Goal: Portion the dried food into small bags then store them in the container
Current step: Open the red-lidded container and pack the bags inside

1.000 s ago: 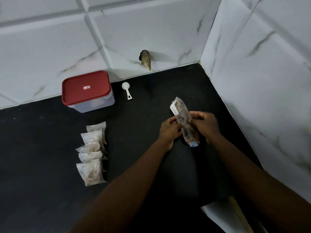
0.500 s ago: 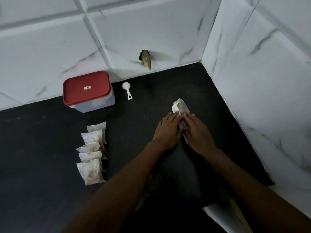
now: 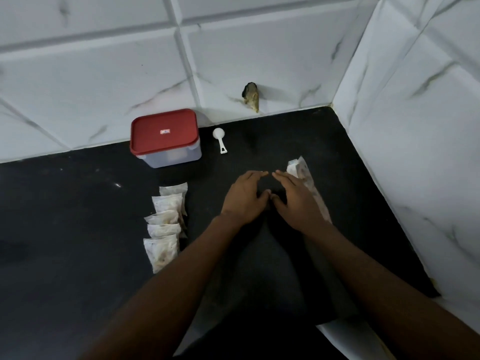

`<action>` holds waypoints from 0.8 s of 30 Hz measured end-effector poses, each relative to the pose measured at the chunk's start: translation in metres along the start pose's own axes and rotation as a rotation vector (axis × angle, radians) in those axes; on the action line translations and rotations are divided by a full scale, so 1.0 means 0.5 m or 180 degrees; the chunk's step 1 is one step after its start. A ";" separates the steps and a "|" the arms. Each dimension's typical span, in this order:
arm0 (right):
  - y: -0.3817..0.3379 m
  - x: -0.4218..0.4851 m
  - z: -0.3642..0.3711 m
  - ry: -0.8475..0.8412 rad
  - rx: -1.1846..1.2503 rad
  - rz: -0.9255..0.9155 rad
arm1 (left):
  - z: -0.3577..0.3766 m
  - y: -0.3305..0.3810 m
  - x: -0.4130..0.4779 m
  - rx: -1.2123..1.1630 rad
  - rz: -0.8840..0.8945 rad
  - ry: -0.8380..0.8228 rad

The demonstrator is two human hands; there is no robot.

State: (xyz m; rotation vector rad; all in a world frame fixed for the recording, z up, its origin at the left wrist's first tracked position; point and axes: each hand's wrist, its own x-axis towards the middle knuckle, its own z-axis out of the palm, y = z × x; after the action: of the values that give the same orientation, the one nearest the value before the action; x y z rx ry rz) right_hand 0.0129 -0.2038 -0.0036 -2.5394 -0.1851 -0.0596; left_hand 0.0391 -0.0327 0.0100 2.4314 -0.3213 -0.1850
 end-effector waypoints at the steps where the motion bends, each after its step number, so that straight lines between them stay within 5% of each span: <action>1: -0.018 0.010 0.008 -0.0031 0.0061 0.0018 | -0.017 -0.011 -0.004 -0.0007 -0.0049 0.0077; 12: -0.172 0.119 0.097 -0.0404 -0.0244 -0.0348 | -0.177 -0.154 -0.063 0.1038 -0.0544 0.0346; 20: -0.273 0.208 0.127 -0.0397 -0.0257 -0.0389 | -0.285 -0.251 -0.080 0.0742 -0.0762 0.1301; 24: -0.316 0.262 0.139 -0.0353 -0.0058 -0.0277 | -0.331 -0.294 -0.054 0.0702 -0.1049 0.1267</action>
State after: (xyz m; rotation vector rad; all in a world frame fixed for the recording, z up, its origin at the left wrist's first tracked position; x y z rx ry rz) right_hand 0.1196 -0.0199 0.0374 -2.5537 -0.3402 0.0458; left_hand 0.0754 0.1847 0.0443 2.6526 0.2507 0.2031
